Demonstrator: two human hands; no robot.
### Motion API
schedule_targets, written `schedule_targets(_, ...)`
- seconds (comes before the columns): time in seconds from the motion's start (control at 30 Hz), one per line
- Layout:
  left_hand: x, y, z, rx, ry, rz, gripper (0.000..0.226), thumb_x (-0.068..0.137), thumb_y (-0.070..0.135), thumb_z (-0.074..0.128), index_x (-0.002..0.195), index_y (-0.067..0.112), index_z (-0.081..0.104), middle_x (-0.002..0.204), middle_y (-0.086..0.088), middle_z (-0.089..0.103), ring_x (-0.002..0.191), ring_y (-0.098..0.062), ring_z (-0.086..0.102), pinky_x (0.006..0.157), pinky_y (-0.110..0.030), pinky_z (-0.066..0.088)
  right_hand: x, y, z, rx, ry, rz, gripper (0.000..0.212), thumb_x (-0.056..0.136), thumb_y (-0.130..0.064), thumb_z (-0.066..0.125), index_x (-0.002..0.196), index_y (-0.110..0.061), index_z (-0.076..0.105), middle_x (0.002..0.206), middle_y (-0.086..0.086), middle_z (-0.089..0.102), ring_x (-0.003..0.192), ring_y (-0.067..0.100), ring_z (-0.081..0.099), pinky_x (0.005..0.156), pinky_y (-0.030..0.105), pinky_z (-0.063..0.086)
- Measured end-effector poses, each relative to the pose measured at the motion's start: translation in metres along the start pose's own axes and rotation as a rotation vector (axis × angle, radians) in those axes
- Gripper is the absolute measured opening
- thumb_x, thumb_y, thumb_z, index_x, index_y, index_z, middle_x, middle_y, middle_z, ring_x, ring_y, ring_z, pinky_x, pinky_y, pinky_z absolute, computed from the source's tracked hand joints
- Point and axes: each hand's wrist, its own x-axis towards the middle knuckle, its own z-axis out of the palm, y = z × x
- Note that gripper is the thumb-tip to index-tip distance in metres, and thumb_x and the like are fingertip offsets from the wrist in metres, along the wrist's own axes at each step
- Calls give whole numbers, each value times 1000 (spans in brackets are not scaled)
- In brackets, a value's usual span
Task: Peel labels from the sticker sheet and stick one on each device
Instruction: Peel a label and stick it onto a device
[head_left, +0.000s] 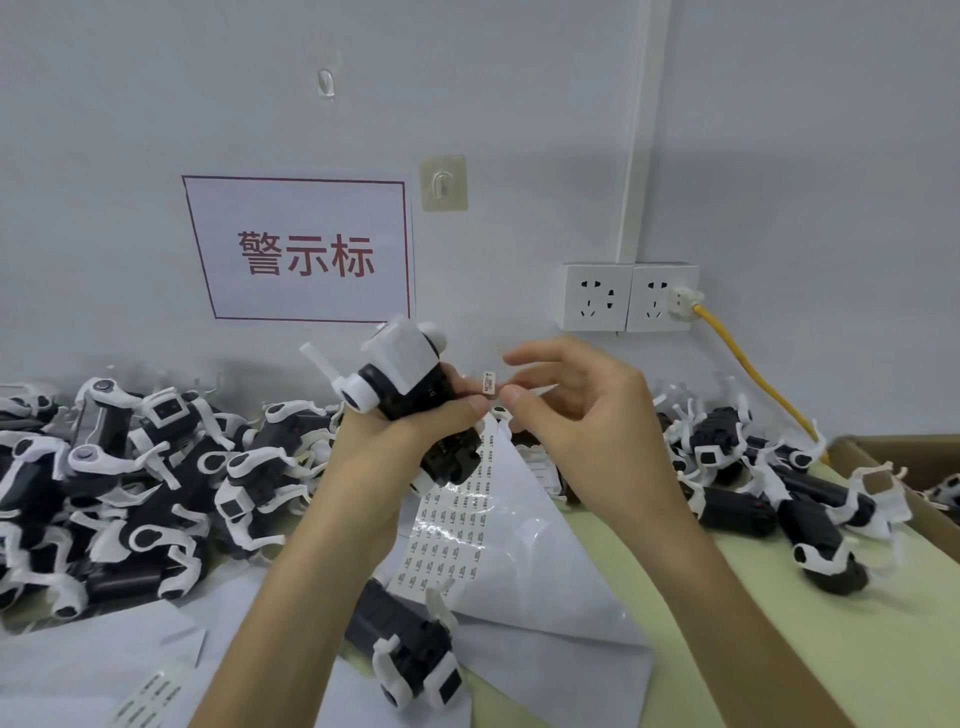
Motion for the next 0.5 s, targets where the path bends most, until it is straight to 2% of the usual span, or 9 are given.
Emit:
schedule_targets(0.07,0,0,0,-2,-3,11,16,58,20,82,68,29,75,95,-3,78,95,-20,75,86,-37,57,1,0,-2,58,0,57,12,90,-11,74,95,-22,75,82,-4,76,69,13,73,72,30,61)
schedule_targets(0.17,1,0,-1,32,-49,44,20,62,17,88,69,29,74,100,-4,78,94,-18,74,80,-32,56,2,-3,-3,124,-22,97,7,90,-14,75,86,-19,77,75,-3,76,63,10,70,65,22,57)
schedule_targets(0.3,2,-5,2,128,-68,126,21,69,13,85,70,27,69,96,-3,78,89,-18,73,74,-28,61,1,-1,-1,123,24,89,10,86,-16,80,82,-25,76,80,-3,77,70,16,74,74,39,63)
schedule_targets(0.4,2,-10,4,185,-28,185,18,73,13,82,76,22,67,99,-14,75,91,-36,70,73,-37,62,1,1,0,102,80,78,13,84,-16,82,80,-27,75,77,-5,77,72,16,74,75,40,63)
schedule_targets(0.5,0,-10,9,210,-35,163,18,75,9,83,81,15,67,102,-23,72,94,-44,66,77,-55,58,0,4,1,33,172,31,12,84,-18,82,79,-27,75,74,-8,75,69,13,72,66,30,59)
